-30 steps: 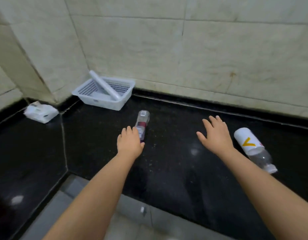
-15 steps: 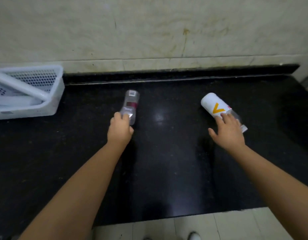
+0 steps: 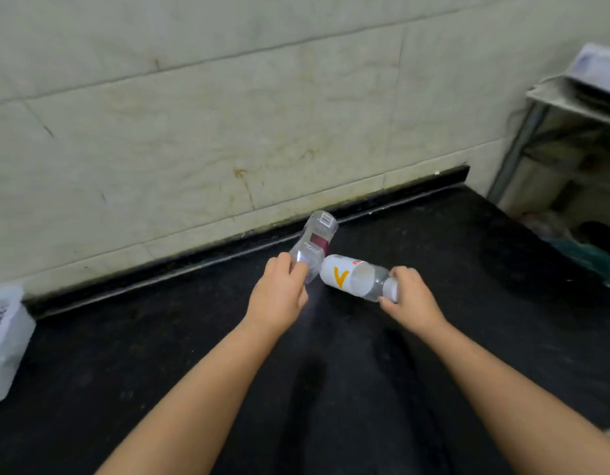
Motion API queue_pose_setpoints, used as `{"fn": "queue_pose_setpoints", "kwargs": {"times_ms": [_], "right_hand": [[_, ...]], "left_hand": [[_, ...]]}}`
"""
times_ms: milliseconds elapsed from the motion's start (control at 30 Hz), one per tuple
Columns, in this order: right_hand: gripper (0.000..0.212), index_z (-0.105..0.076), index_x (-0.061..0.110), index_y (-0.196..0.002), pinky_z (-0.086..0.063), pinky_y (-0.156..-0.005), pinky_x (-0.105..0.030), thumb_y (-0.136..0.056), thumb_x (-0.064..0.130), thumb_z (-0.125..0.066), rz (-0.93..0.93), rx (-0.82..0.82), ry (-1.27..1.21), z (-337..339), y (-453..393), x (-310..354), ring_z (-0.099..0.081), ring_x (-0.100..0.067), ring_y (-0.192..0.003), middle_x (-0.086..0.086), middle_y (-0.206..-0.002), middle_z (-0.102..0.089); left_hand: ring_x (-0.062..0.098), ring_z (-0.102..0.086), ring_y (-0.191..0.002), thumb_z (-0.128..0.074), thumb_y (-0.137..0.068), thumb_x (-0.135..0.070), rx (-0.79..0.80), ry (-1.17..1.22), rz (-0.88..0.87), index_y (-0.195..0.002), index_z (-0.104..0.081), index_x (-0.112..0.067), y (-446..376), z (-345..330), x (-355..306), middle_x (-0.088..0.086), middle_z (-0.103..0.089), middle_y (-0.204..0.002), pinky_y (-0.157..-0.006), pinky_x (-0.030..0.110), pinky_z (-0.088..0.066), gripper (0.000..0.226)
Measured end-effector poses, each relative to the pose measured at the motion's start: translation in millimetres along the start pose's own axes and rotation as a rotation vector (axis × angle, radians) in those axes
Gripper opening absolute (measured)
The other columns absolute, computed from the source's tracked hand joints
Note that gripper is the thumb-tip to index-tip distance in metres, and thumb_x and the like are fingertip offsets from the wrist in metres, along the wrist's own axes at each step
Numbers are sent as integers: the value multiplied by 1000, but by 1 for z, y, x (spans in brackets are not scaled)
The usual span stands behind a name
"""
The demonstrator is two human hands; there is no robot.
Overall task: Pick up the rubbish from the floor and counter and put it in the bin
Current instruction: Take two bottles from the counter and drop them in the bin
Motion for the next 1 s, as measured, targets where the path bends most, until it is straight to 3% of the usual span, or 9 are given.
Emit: {"fn": "queue_pose_setpoints", "kwargs": {"times_ms": [167,433,633,700,767,833,1000], "right_hand": [[45,-47,4,-121,-46,-85,-39,-80,14,-63,18,-229,162,110,7,-20,-53,-36,-109,-19,-120,-47],[44,-48,2,-123,-41,-89,-39,-81,8,-61,-535,-715,112,254,172,-170,-49,-38,-112,-23,-122,-47],[43,-48,3,-122,-47,-83,-42,-82,13,-61,-946,-982,199,310,393,-285,-53,-42,-104,-22,-120,-47],[43,-48,3,-121,-46,-84,-42,-82,13,-61,-1059,-1045,207,323,466,-322,-53,-42,-105,-22,-121,-46],[42,-48,2,-121,-46,-85,-43,-82,13,-62,-1151,-1084,212,333,537,-362,-53,-43,-105,-24,-122,-46],[43,-47,1,-121,-45,-87,-44,-82,13,-62,-1246,-1111,205,336,604,-398,-52,-45,-106,-26,-122,-45],[45,-45,-1,-121,-44,-90,-45,-82,13,-62,-1478,-1080,99,332,727,-479,-52,-46,-107,-26,-125,-43]], "left_hand": [[37,-57,-44,-86,-30,8,-117,36,-303,-58,-58,5,-77,16,-80,22,-59,-58,-28,24,-41,40],[37,-59,-48,-88,-30,6,-218,204,-863,-58,-59,4,-104,28,-335,21,-58,-57,-27,25,-42,40],[41,-60,-54,-84,-35,10,-120,364,-1232,-63,-60,6,1,51,-572,26,-59,-62,-30,30,-46,37],[42,-61,-77,-79,-55,6,-25,391,-1293,-82,-61,7,51,58,-650,27,-61,-84,-45,37,-52,32],[37,-49,-109,-60,-83,-4,24,397,-1286,-110,-55,3,100,57,-724,22,-51,-116,-73,42,-50,29],[34,-42,-116,-53,-89,-8,101,382,-1332,-119,-51,0,151,54,-788,18,-46,-124,-84,40,-46,31],[32,-42,-118,-53,-90,-12,238,330,-1489,-123,-50,-2,257,31,-906,17,-46,-126,-90,38,-45,34]]}}
Point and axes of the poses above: each hand's wrist, its own y-axis away from the middle knuckle, its own z-axis out of the back of the hand, x = y × z, the point moved 3 cm from there along -y, towards the middle knuckle
